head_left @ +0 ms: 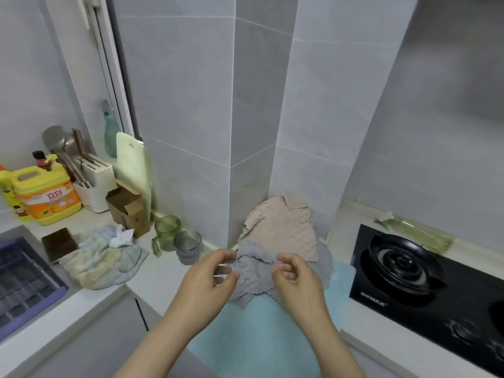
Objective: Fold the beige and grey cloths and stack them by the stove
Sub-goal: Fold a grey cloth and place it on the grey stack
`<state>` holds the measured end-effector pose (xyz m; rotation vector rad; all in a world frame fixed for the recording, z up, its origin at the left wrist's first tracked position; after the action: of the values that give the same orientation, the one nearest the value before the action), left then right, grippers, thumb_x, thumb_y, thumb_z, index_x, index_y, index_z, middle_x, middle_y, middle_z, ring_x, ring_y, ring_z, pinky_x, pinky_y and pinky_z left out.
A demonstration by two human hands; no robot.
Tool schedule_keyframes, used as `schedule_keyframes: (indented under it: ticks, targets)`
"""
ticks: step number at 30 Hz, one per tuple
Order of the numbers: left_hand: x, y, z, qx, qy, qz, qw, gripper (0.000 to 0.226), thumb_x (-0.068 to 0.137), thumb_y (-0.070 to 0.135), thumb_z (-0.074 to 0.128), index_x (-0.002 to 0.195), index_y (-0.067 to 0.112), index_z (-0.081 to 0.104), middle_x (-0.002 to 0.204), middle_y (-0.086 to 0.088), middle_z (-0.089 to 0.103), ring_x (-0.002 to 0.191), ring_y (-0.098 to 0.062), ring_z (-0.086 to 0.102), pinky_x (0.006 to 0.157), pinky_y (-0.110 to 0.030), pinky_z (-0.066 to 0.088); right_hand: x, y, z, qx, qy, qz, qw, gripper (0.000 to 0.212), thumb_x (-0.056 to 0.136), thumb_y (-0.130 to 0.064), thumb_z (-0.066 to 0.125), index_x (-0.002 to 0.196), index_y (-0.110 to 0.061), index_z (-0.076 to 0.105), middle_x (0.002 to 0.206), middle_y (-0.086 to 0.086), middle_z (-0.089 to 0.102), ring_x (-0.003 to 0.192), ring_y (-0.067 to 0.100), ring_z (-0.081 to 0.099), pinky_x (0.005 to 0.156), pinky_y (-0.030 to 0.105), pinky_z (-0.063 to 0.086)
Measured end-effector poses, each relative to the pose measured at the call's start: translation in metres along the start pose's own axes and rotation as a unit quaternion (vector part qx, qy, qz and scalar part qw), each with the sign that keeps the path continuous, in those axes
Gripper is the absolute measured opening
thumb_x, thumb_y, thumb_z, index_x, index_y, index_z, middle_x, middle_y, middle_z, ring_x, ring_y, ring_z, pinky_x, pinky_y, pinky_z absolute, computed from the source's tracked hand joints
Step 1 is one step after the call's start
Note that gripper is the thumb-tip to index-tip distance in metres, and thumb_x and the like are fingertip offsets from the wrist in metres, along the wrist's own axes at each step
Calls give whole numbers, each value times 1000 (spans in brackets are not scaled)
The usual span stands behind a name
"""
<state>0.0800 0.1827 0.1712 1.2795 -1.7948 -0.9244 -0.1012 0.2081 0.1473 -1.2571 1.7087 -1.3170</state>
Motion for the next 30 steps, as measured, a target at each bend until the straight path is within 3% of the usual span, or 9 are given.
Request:
schedule_keyframes:
  ticks: [7,11,15,19,24,30]
  targets:
    - [70,-31,24,-3,-59,6,998,25,89,18,60,111,30,60,109,17,63,98,3,58,85,-14,48,51,31,8,6,65,39,997,23,90,-9,55,104,-26,61,80,-11,60,73,2,57,66,8,44]
    - [100,-43,36,8,-88,8,996,26,89,15,58,107,33,58,108,18,62,95,4,58,81,-9,46,74,48,14,12,82,59,995,22,90,-10,57,105,-26,60,84,-9,61,78,2,57,66,7,43]
    - [129,-56,49,7,-116,12,993,29,88,13,58,102,39,55,109,17,62,94,2,60,83,-16,49,93,63,19,17,101,84,991,21,89,-13,59,107,-24,61,82,-10,59,76,1,56,65,7,42]
    - [157,-76,69,17,-157,29,987,31,88,14,59,102,41,54,110,18,62,92,6,58,80,-12,48,113,79,23,7,129,107,986,22,89,-10,58,109,-20,62,84,-9,60,74,1,56,65,7,43]
    - [194,-111,102,22,-208,57,976,30,89,17,58,114,34,55,115,16,59,100,2,56,85,-15,47,135,104,30,-31,181,99,978,23,90,-9,60,107,-23,62,93,-13,63,80,-14,56,70,2,43]
    - [228,-144,129,-16,-217,128,968,30,89,22,60,117,33,57,111,15,59,101,2,56,92,-23,48,158,133,42,-47,265,55,962,18,90,-11,62,103,-23,66,92,-12,66,81,-11,59,69,1,43]
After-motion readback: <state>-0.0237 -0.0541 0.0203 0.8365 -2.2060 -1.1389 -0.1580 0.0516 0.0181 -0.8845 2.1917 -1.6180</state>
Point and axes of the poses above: each hand's wrist, its own x-axis towards the middle knuckle, its own z-axis out of the palm, y = z × x, the point moved 3 cm from there along x, towards the middle knuckle
